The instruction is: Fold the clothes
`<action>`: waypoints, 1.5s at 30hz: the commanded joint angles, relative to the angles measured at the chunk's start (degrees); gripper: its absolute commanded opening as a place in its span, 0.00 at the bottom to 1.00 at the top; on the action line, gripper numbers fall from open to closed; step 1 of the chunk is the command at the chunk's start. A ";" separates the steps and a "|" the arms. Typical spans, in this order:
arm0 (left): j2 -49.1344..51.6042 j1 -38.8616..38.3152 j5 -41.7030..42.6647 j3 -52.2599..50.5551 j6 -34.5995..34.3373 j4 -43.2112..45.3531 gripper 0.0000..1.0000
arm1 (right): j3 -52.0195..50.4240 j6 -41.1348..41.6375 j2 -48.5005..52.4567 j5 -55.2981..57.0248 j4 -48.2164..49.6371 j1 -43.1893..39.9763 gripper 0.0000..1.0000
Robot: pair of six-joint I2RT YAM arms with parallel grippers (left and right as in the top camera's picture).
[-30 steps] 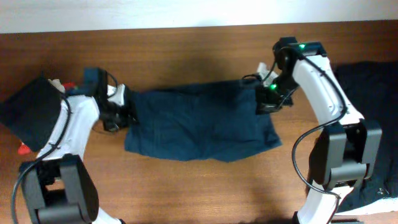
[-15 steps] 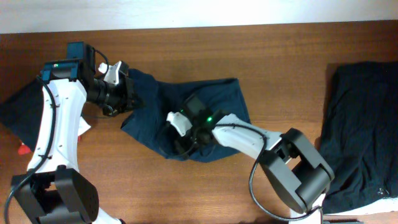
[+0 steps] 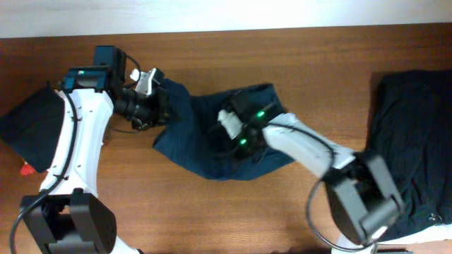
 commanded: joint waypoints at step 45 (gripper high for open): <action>7.72 -27.36 -10.19 1.25 -19.37 40.46 0.43 | 2.43 8.15 -1.84 23.67 -19.50 -29.75 0.05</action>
